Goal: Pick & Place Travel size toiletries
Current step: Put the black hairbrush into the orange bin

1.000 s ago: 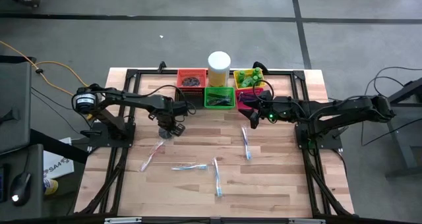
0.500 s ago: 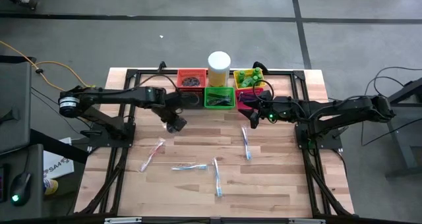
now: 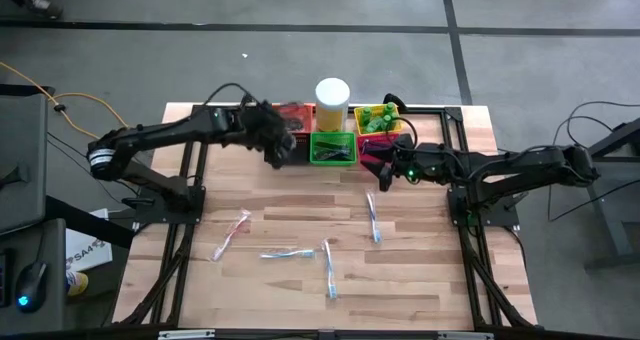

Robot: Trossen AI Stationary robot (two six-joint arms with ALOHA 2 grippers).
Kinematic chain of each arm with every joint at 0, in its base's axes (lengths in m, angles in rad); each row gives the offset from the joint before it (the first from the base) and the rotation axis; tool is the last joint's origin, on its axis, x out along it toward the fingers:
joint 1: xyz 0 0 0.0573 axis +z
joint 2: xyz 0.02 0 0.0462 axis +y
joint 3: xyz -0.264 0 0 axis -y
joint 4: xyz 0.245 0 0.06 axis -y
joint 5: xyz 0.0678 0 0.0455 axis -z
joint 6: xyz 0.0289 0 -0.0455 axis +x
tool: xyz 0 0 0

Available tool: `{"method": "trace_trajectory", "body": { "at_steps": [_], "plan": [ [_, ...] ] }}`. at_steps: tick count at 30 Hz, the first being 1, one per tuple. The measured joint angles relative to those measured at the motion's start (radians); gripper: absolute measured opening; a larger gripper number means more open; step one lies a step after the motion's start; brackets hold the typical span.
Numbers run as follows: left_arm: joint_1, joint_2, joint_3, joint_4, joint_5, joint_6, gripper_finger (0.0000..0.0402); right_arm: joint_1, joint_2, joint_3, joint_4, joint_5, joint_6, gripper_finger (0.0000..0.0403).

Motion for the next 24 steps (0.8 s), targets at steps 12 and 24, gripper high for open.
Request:
{"method": "trace_trajectory", "body": {
  "at_steps": [12,24],
  "plan": [
    [0.275,0.271,0.183,-0.048,0.154,0.328,0.0,-0.045,0.0,0.0,0.015,-0.001,-0.019,0.0231],
    [0.321,0.524,0.347,-0.087,0.046,0.721,0.0,-0.065,0.0,0.0,0.011,0.01,-0.02,0.0231]
  ]
}}
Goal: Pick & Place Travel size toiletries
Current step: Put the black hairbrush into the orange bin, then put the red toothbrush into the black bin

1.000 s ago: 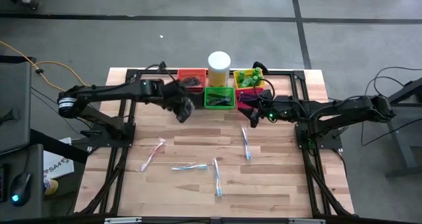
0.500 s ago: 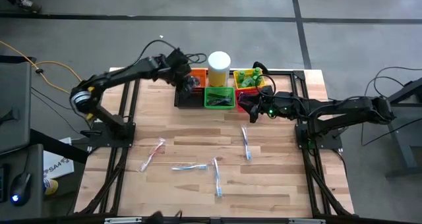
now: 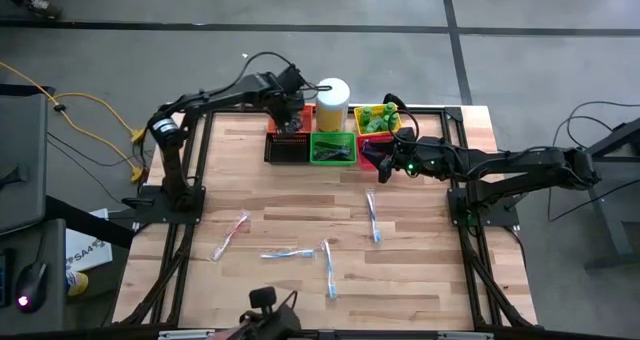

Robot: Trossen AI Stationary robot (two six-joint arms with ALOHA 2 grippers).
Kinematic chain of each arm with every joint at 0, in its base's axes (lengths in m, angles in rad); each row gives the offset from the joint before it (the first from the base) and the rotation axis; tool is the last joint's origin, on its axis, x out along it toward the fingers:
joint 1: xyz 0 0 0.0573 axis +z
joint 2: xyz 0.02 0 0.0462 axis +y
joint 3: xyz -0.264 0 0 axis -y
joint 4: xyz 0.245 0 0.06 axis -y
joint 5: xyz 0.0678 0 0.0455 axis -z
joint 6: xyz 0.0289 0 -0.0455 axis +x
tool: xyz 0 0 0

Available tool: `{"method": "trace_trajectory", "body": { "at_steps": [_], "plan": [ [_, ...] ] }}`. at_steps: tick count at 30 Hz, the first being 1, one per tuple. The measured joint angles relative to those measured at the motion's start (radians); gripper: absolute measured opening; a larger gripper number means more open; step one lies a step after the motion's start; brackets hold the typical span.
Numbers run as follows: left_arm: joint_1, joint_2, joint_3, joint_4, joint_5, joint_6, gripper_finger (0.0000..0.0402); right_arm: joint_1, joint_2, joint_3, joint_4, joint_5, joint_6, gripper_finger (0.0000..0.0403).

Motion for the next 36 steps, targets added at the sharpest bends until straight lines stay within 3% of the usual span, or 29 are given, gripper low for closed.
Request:
{"method": "trace_trajectory", "body": {
  "at_steps": [9,19,22,27,32,36],
  "plan": [
    [-0.008,0.023,0.001,0.022,-0.044,0.022,0.001,0.0,0.0,0.0,-0.019,0.001,0.025,0.0231],
    [-0.022,0.022,0.001,0.034,-0.111,0.005,0.0107,0.0,0.0,0.0,-0.019,-0.013,0.021,0.0231],
    [-0.035,0.009,0.023,-0.042,-0.126,-0.085,0.0123,0.0,0.0,0.0,-0.02,-0.017,0.02,0.0231],
    [-0.047,-0.058,0.051,-0.201,-0.024,-0.286,0.0129,0.0,0.0,0.0,-0.021,-0.078,0.02,0.0231],
    [-0.077,-0.153,0.05,-0.359,-0.018,-0.486,0.0129,0.0,0.0,0.0,-0.021,-0.157,0.019,0.0231],
    [-0.135,-0.259,-0.023,-0.374,-0.018,-0.6,0.0129,0.0,0.0,0.0,-0.022,-0.183,-0.001,0.0231]
  ]
}}
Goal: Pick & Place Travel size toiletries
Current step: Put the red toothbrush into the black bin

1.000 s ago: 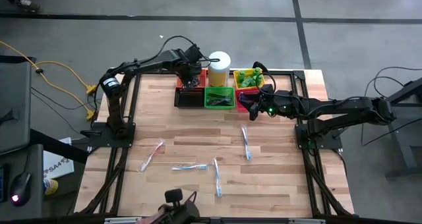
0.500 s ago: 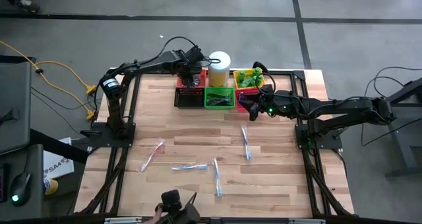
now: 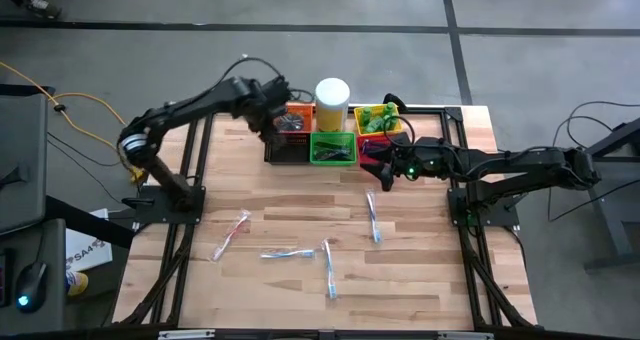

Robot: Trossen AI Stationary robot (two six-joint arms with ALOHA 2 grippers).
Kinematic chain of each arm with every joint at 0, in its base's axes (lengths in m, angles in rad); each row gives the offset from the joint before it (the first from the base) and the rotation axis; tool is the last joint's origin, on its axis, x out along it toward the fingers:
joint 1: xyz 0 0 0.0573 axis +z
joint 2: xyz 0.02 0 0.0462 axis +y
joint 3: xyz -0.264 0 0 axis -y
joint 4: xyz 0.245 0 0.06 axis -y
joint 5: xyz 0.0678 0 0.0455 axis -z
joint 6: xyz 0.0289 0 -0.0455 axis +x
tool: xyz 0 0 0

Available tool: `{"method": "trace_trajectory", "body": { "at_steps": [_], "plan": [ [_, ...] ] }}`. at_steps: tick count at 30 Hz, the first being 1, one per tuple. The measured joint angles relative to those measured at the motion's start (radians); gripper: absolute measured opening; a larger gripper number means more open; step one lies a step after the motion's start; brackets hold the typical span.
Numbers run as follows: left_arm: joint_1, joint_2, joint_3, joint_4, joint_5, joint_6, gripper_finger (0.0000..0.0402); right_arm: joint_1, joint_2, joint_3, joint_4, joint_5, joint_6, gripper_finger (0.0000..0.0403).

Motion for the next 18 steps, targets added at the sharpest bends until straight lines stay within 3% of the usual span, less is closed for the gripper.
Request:
{"method": "trace_trajectory", "body": {
  "at_steps": [9,14,18],
  "plan": [
    [-0.223,-0.323,-0.361,0.001,0.008,-0.435,0.0129,0.0,0.0,0.0,-0.009,-0.128,-0.047,0.0231],
    [-0.438,-0.447,-0.488,0.0,0.016,-0.779,0.0129,0.0,0.0,0.0,-0.008,-0.119,-0.052,0.0231],
    [-0.607,-0.471,-0.537,0.002,0.023,-0.972,0.0129,0.0,0.0,0.0,-0.008,-0.088,-0.046,0.0231]
  ]
}}
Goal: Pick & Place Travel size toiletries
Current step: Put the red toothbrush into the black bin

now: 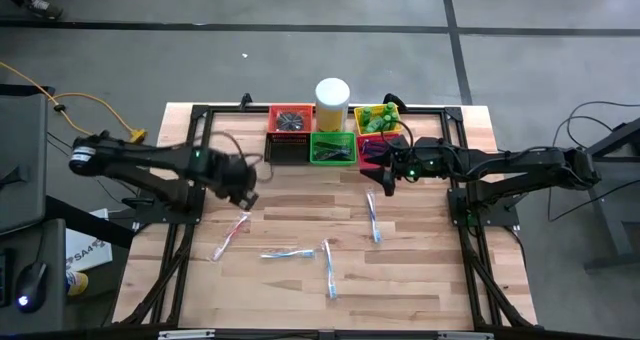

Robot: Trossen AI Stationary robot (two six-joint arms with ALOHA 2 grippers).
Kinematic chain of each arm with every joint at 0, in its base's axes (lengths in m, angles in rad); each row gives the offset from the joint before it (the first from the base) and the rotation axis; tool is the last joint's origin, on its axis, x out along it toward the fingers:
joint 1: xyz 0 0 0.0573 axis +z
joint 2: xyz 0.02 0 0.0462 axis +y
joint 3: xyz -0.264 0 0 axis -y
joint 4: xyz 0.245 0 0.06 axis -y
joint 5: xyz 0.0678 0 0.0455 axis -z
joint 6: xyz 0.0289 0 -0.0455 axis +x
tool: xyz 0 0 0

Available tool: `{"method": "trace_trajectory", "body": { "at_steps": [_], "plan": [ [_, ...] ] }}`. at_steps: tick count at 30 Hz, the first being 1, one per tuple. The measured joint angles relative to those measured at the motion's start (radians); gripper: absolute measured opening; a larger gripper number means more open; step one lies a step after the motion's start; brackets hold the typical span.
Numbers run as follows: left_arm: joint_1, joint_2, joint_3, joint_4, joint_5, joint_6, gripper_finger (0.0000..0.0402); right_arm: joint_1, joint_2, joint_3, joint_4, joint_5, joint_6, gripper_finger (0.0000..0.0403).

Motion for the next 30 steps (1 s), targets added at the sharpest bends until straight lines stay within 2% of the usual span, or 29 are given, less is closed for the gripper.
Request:
{"method": "trace_trajectory", "body": {
  "at_steps": [8,12,15,22,26,30],
  "plan": [
    [-0.247,0.008,-0.081,0.001,0.001,-0.274,0.0129,0.0,0.0,0.0,0.0,0.027,0.024,0.0231],
    [-0.322,0.008,-0.134,0.047,0.033,-0.401,0.0129,0.0,0.0,0.0,-0.006,0.093,0.053,0.0231],
    [-0.365,0.008,-0.183,0.114,0.062,-0.426,0.0129,0.0,0.0,0.0,-0.007,0.126,0.076,0.0231],
    [-0.393,0.023,-0.305,0.263,0.166,-0.435,0.013,0.001,0.006,0.0,-0.038,0.154,0.076,0.0231],
    [-0.393,0.023,-0.353,0.34,0.183,-0.435,0.0132,0.001,0.006,0.001,-0.086,0.175,0.079,0.0231],
    [-0.393,0.028,-0.364,0.378,0.184,-0.434,0.0162,0.001,0.006,0.0,-0.152,0.202,0.113,0.0231]
  ]
}}
